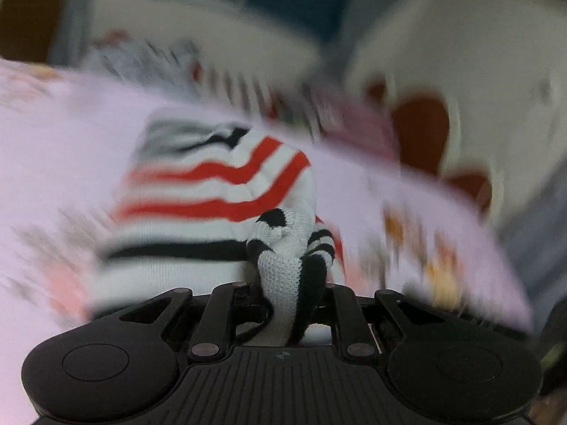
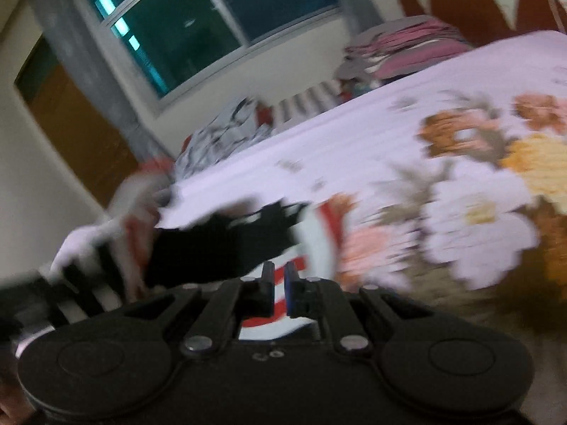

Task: Fold small clothes

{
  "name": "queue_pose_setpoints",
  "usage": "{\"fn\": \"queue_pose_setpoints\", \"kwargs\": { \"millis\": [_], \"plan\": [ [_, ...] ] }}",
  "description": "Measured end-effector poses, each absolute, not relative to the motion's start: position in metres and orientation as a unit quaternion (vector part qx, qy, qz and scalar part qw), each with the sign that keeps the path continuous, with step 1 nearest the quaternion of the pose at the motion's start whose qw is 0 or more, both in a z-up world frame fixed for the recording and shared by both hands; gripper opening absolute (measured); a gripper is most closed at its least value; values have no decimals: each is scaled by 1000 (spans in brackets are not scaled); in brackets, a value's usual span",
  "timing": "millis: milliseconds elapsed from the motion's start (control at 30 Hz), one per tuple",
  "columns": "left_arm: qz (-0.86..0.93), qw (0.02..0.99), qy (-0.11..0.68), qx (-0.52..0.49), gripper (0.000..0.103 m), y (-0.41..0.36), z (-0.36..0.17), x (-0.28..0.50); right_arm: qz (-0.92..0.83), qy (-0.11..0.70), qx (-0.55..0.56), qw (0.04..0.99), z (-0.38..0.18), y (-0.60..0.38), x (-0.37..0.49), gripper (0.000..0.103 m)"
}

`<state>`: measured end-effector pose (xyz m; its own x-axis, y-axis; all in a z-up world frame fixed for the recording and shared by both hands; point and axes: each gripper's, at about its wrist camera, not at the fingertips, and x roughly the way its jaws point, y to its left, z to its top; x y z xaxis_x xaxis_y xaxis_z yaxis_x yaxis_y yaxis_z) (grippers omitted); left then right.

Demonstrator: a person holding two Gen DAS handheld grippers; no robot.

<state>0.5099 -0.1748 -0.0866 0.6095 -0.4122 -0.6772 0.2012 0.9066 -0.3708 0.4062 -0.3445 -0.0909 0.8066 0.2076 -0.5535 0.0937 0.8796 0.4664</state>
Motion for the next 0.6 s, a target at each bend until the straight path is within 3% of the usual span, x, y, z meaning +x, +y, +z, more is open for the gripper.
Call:
{"fn": "queue_pose_setpoints", "kwargs": {
  "millis": [67, 100, 133, 167, 233, 367, 500, 567, 600],
  "plan": [
    [-178, 861, 469, -87, 17, -209, -116, 514, 29, 312, 259, 914, -91, -364, 398, 15],
    [-175, 868, 460, -64, 20, -219, -117, 501, 28, 313, 262, 912, -90, -371, 394, 18],
    [-177, 875, 449, -47, 35, -224, -112, 494, 26, 313, 265, 912, -88, -378, 391, 27],
    [-189, 873, 447, -52, 47, -223, -102, 490, 22, 310, 269, 912, -87, -382, 389, 45],
    [-202, 879, 423, -82, 48, -208, -78, 478, 35, 295, 281, 913, -84, -388, 384, 55],
    [-172, 911, 360, -108, 48, -153, -41, 480, 90, 314, 303, 895, -86, -374, 399, 53],
    [-106, 918, 371, -95, 47, -98, -52, 506, 121, 348, 297, 881, -94, -341, 422, 53],
    [-102, 912, 384, -105, 34, -77, -63, 516, 123, 366, 287, 877, -99, -327, 433, 52],
    [-100, 910, 389, -106, 33, -71, -68, 519, 121, 374, 282, 875, -101, -322, 438, 51]
  ]
}}
